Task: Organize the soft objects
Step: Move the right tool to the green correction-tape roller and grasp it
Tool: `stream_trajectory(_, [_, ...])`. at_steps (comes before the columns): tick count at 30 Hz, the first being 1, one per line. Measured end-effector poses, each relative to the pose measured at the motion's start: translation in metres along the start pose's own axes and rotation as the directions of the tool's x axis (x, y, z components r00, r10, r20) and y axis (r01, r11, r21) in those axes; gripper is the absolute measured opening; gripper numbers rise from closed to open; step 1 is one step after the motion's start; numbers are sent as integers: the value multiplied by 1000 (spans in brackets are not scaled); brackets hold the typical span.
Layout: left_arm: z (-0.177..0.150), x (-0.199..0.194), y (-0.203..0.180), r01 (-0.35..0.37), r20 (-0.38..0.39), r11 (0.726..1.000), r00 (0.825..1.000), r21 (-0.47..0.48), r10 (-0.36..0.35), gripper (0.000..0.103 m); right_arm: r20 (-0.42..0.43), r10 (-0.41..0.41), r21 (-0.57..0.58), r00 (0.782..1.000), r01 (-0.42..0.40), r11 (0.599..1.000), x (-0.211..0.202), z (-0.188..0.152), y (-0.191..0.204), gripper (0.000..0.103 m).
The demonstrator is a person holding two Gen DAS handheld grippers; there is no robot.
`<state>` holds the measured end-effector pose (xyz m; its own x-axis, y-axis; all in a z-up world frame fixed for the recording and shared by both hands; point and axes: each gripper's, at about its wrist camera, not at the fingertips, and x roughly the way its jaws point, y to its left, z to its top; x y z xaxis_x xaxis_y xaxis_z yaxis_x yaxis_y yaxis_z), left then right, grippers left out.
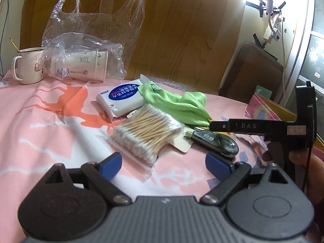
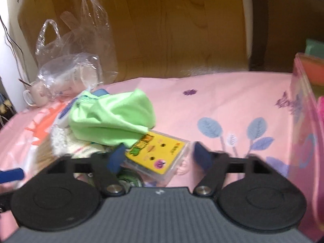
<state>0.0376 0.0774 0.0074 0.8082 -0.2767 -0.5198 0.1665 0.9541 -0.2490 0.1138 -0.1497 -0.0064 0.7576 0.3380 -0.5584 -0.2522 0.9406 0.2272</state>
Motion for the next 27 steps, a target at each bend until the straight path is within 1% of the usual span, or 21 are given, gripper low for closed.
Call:
stream_trajectory(1, [0, 0, 0, -2, 0, 1000, 1000, 0, 2, 93, 7, -3, 3, 1000, 3, 1000, -2, -1, 0, 60])
stream_trajectory(3, [0, 1, 0, -8, -1, 1000, 1000, -1, 8, 93, 24, -15, 41, 1000, 14, 999, -6, -2, -5, 45])
stream_trajectory(4, [0, 1, 0, -10, -3, 1000, 1000, -2, 10, 94, 29, -16, 64, 999, 14, 998, -8, -3, -9, 41])
stream_trajectory(6, [0, 2, 0, -16, -6, 1000, 1000, -2, 16, 94, 41, -25, 95, 999, 21, 995, -13, -4, -15, 23])
stream_trajectory(7, [0, 2, 0, -19, -6, 1000, 1000, -2, 19, 94, 48, -34, 99, 998, 29, 995, -16, -5, -16, 18])
stream_trajectory(8, [0, 2, 0, -23, -8, 1000, 1000, -2, 23, 94, 53, -39, 99, 998, 34, 995, -19, -6, -16, 10])
stream_trajectory(9, [0, 3, 0, -26, -9, 1000, 1000, -1, 26, 94, 54, -40, 99, 998, 34, 994, -21, -7, -17, 8])
stream_trajectory(12, [1, 4, -1, -38, -17, 999, 999, 1, 38, 94, 52, -36, 108, 998, 30, 994, -25, -9, -19, 8])
stream_trajectory(14, [0, 5, -1, -45, -21, 999, 999, 3, 46, 95, 47, -16, 102, 999, 11, 995, -27, -11, -18, 9])
stream_trajectory(16, [0, 4, -1, -51, -19, 999, 999, 5, 51, 96, 35, 24, 81, 999, -26, 996, -29, -14, -14, 12])
stream_trajectory(19, [0, 4, -1, -51, -18, 999, 999, 5, 51, 96, -21, 111, 12, 994, -111, 994, -36, -24, -3, 12])
stream_trajectory(22, [0, 4, 0, -50, -18, 999, 999, 0, 50, 96, 14, 139, -71, 990, -138, 988, -50, -31, 10, 12])
stream_trajectory(23, [0, 4, 0, -50, -17, 999, 999, -1, 50, 96, 20, 143, -83, 990, -141, 987, -52, -32, 12, 22])
stream_trajectory(24, [0, 3, 0, -50, -15, 999, 999, -2, 50, 96, 27, 138, -91, 990, -135, 987, -53, -32, 14, 38])
stream_trajectory(25, [0, 3, 0, -50, -13, 999, 999, -3, 50, 96, 39, 135, -99, 990, -131, 986, -54, -32, 15, 45])
stream_trajectory(26, [0, 2, 1, -49, -10, 999, 999, -4, 49, 96, 53, 137, -101, 989, -131, 986, -55, -31, 16, 48])
stream_trajectory(27, [0, 2, 1, -48, -7, 999, 999, -6, 48, 97, 62, 145, -98, 988, -138, 985, -57, -31, 17, 48])
